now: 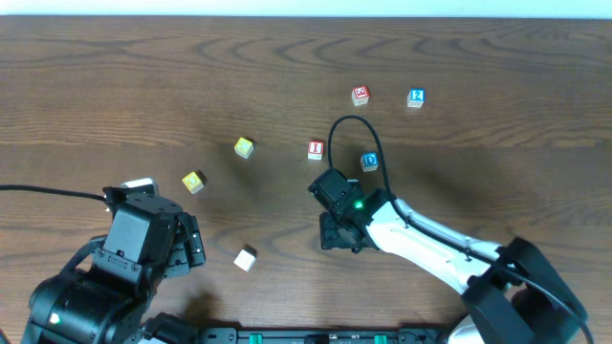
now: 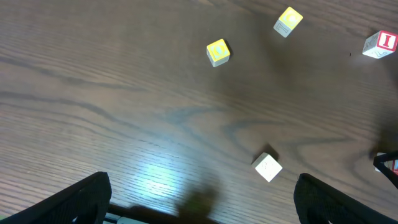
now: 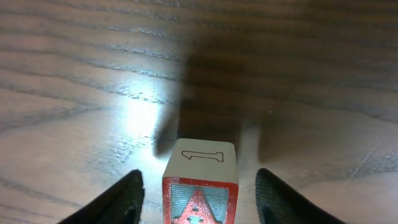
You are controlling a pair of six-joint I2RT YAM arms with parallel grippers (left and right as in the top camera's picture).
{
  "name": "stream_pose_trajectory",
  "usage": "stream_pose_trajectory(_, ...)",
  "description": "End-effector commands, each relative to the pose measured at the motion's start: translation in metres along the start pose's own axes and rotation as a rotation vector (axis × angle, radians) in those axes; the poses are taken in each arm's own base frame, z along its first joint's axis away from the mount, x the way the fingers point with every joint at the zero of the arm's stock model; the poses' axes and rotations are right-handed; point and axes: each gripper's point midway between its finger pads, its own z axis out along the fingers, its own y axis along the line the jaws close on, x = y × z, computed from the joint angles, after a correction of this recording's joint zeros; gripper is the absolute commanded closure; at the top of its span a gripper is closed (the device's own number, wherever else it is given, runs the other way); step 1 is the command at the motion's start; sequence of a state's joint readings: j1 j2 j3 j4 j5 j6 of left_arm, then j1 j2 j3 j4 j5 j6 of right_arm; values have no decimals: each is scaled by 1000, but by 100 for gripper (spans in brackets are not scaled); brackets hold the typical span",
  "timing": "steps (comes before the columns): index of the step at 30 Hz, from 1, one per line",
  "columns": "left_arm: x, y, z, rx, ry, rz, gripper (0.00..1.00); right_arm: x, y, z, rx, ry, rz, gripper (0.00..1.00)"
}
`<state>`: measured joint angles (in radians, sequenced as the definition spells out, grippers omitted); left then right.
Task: Spell out Ai2
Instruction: 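Grasp the A block with right gripper and lift, then carry the A block left and place it beside the I block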
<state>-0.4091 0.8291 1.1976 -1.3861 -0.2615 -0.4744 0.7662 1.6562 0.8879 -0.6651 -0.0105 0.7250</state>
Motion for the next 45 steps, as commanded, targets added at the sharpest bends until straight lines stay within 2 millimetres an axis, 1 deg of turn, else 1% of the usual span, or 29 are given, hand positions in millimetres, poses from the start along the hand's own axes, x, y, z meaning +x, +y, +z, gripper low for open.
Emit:
stream_pose_trajectory(1, -1, 1, 0, -4, -5, -8, 5, 2, 7, 2, 0, 6, -5, 53)
stream_pose_trajectory(2, -1, 1, 0, -3, -6, -8, 5, 2, 7, 2, 0, 7, -5, 58)
stream_pose_trajectory(4, -2, 0, 0, -2, -8, -9, 5, 2, 7, 2, 1, 7, -5, 64)
stream_pose_trajectory(11, -2, 0, 0, -1, -9, -10, 5, 1, 7, 2, -2, 2, -6, 63)
stream_pose_trajectory(16, -2, 0, 0, -2, -7, -9, 5, -11, 16, 1, -35, -46, -40, 64)
stream_pose_trajectory(19, -2, 0, 0, -2, -8, -9, 5, -16, 20, -2, -43, -63, -68, 72)
stream_pose_trajectory(23, -3, 0, 0, 0, -11, -11, 5, -27, 30, -10, -63, -94, -95, 73)
stream_pose_trajectory(25, -3, 0, 0, 0, -11, -11, 5, -36, 38, -18, -80, -119, -118, 73)
stream_pose_trajectory(28, -3, 0, 0, 0, -11, -11, 5, -56, 47, -35, -75, -183, -141, 73)
stream_pose_trajectory(30, -3, 0, 0, 1, -10, -11, 5, -73, 55, -52, -76, -242, -170, 73)
stream_pose_trajectory(32, -3, 0, 0, 1, -10, -11, 5, -86, 62, -64, -82, -289, -187, 73)
stream_pose_trajectory(34, -3, 0, 0, 1, -10, -11, 5, -100, 70, -78, -96, -330, -198, 76)
stream_pose_trajectory(35, -3, 0, 0, 1, -10, -11, 5, -110, 76, -87, -103, -354, -198, 77)
stream_pose_trajectory(36, -3, 0, 0, 1, -11, -11, 5, -118, 80, -92, -105, -363, -198, 77)
stream_pose_trajectory(38, -3, 0, 0, 1, -11, -11, 5, -130, 87, -96, -102, -369, -211, 80)
stream_pose_trajectory(40, -3, 0, 0, 1, -11, -11, 5, -148, 97, -96, -84, -360, -239, 80)
stream_pose_trajectory(43, -3, 0, 0, 1, -12, -11, 5, -168, 107, -90, -48, -345, -253, 80)
stream_pose_trajectory(45, -3, -1, 0, 1, -12, -11, 5, -183, 113, -82, -24, -324, -252, 80)
